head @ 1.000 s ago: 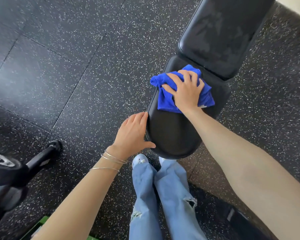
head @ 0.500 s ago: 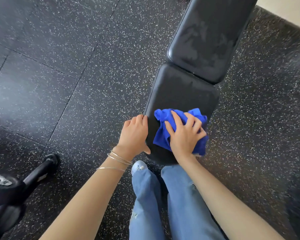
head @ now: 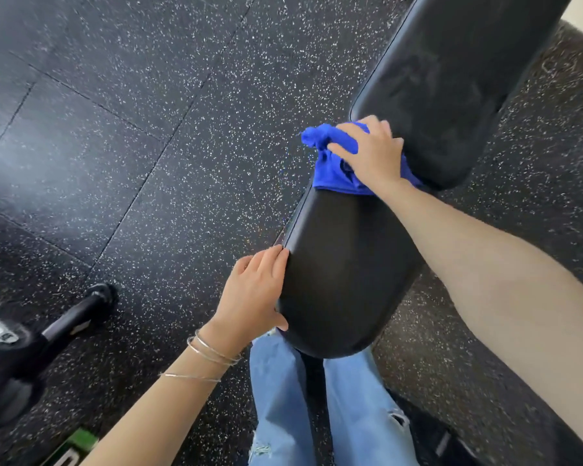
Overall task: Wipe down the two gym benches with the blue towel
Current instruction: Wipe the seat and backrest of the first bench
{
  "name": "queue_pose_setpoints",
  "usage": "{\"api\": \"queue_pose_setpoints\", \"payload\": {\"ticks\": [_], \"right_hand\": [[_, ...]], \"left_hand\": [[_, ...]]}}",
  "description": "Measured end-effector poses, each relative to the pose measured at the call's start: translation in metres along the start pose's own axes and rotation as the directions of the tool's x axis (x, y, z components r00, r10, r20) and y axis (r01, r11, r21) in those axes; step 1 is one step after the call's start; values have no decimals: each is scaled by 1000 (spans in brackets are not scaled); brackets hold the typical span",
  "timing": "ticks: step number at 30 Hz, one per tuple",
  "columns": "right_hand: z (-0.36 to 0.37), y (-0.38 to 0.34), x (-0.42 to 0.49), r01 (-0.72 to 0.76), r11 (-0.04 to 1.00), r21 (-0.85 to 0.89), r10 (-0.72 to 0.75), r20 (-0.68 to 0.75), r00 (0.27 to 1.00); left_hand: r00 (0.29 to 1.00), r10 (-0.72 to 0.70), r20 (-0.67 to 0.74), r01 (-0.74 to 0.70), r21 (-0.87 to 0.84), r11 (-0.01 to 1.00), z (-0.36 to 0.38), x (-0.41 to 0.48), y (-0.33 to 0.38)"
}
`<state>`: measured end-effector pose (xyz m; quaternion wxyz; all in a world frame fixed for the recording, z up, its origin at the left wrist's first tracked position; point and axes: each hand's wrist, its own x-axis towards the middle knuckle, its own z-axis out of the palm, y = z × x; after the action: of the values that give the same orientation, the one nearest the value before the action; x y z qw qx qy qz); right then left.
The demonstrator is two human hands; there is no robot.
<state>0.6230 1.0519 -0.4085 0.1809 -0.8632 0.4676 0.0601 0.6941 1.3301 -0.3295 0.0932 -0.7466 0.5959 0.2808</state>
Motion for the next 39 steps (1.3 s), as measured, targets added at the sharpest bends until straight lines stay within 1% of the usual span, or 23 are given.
{"api": "queue_pose_setpoints", "payload": {"ticks": [2,7,9,11,15,19,21,24,28,30,33,34,35,36,37,39], "right_hand": [[3,16,-19,-4,1000,25,6,-95,995],[0,57,-62,-107,992,61,116,-164,980],[-1,76,-79,-148,987,56,156,-169,973],[-2,91,-93,-229,972,59,236,-166,958],[6,86,-121,-441,886,144,462,-189,867],[18,57,-161,-546,814,201,580,-218,785],[28,39,-186,-548,804,232,594,-254,763],[43,6,-227,-517,822,240,570,-346,745],[59,-37,-281,-508,825,248,565,-342,751],[61,-37,-294,-449,862,237,506,-348,789],[53,-5,-286,-269,942,200,323,-332,886],[48,8,-278,-240,947,214,299,-312,902],[42,20,-265,-249,934,256,319,-285,904],[36,32,-249,-293,905,309,375,-252,892],[28,45,-230,-354,861,365,448,-219,867],[11,68,-189,-483,761,432,574,-103,812]], "left_hand": [[1000,-2,21,2,24,1000,-2,0,2],[996,-45,74,41,66,997,-9,-1,11],[994,-65,86,59,74,996,-13,-2,13],[995,-54,87,48,76,996,-14,-2,15],[998,0,57,-3,62,998,-14,0,16],[998,12,55,-16,70,997,-14,-1,16],[998,22,53,-26,80,996,-13,-1,16],[998,29,57,-34,87,996,-12,0,15],[998,45,49,-48,61,997,-12,-1,12],[997,64,44,-66,59,996,-11,-4,8],[995,89,34,-90,37,995,-8,-9,1],[995,96,32,-97,25,995,-8,-9,-1],[994,101,27,-102,18,995,-8,-9,-2],[995,102,22,-102,14,995,-7,-10,-2],[995,102,16,-102,11,995,-7,-10,-2],[994,108,-6,-108,0,994,-5,-10,-3]]}}
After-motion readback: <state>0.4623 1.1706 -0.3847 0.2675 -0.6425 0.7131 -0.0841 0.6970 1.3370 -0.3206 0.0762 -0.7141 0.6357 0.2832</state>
